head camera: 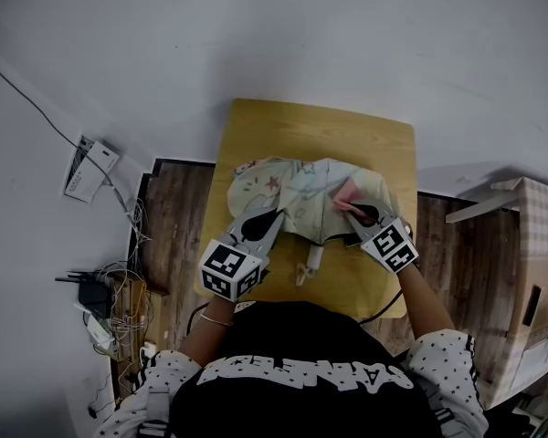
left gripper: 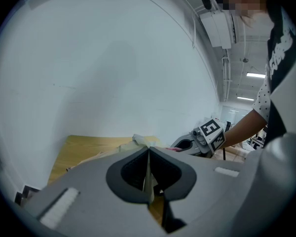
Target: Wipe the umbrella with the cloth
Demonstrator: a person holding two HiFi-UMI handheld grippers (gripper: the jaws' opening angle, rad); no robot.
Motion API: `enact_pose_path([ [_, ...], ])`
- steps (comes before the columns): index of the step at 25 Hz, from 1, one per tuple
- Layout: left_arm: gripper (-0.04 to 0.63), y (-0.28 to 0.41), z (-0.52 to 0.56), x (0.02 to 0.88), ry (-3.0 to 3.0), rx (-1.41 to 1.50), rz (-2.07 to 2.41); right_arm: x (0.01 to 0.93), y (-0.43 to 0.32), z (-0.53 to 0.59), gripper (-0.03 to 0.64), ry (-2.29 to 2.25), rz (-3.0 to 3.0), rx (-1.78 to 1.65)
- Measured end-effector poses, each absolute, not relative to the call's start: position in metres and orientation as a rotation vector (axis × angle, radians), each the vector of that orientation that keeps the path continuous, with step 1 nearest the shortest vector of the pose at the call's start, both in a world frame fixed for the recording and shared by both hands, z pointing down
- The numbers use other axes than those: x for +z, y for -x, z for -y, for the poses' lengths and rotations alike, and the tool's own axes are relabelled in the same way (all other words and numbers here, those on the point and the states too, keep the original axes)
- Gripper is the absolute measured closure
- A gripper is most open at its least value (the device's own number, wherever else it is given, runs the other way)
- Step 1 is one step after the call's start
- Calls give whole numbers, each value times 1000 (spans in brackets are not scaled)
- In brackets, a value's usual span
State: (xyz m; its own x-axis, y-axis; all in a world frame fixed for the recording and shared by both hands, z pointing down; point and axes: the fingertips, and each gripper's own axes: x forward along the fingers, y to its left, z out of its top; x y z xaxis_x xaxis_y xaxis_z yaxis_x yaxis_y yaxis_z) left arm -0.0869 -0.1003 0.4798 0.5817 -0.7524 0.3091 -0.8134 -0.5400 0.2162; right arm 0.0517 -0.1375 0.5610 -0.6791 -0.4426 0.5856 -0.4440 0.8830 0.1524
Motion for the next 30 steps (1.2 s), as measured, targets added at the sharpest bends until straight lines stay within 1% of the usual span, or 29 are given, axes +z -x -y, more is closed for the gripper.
enact_pose_path([
  [23,594,89,105,483,-2484,292,1287,593,-35,46,584,-431,2442,168],
  [27,594,93,107,487,-2473,301,1297,584,-31,38,584,-414,2474,170],
  [30,594,92,109,490,-2469,312,1296,559,-32,46,584,-453,2531,141],
])
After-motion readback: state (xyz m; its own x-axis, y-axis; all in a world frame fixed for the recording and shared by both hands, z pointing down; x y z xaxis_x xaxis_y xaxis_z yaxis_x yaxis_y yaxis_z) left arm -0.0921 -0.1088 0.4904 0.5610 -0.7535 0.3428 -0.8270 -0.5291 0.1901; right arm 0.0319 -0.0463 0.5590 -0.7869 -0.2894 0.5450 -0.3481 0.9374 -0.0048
